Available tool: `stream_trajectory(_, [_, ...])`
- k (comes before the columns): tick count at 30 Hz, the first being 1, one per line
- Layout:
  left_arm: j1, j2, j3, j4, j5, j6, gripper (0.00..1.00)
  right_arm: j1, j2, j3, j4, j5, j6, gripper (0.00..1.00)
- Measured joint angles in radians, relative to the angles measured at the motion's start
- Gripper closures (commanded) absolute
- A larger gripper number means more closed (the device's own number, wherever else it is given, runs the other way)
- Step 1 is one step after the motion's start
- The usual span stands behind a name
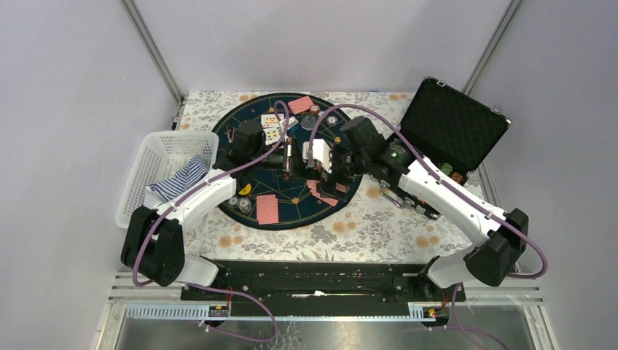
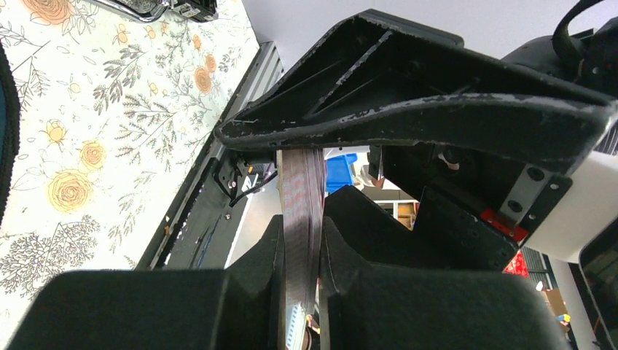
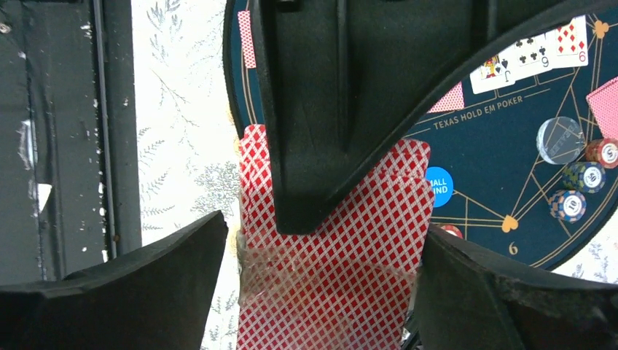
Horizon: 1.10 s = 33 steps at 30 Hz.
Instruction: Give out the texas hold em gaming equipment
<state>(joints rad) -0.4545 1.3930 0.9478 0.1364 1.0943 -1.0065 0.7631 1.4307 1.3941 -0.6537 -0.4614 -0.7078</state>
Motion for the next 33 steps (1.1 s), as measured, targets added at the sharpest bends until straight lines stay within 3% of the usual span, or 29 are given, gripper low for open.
stream_trajectory(11, [0.002,0.011,-0.001,0.038,-0.007,-0.037,1.00,0.010,0.047,0.043,-0.024,0.068,0.002,0.56])
stream_trajectory(14, [0.002,0.011,-0.006,0.047,-0.011,-0.039,0.75,0.012,0.047,0.044,-0.024,0.077,0.002,0.65])
stream_trajectory(18, [0.003,0.009,-0.006,0.030,-0.021,-0.021,0.56,0.014,0.046,0.044,-0.026,0.079,0.001,0.74])
stream_trajectory(22, [0.007,-0.010,0.003,-0.038,-0.044,0.039,0.57,0.016,0.046,0.043,-0.028,0.080,0.001,0.82])
stream_trajectory(33, [0.046,-0.018,0.035,-0.152,-0.070,0.139,0.74,0.016,0.046,0.042,-0.032,0.081,0.006,0.90])
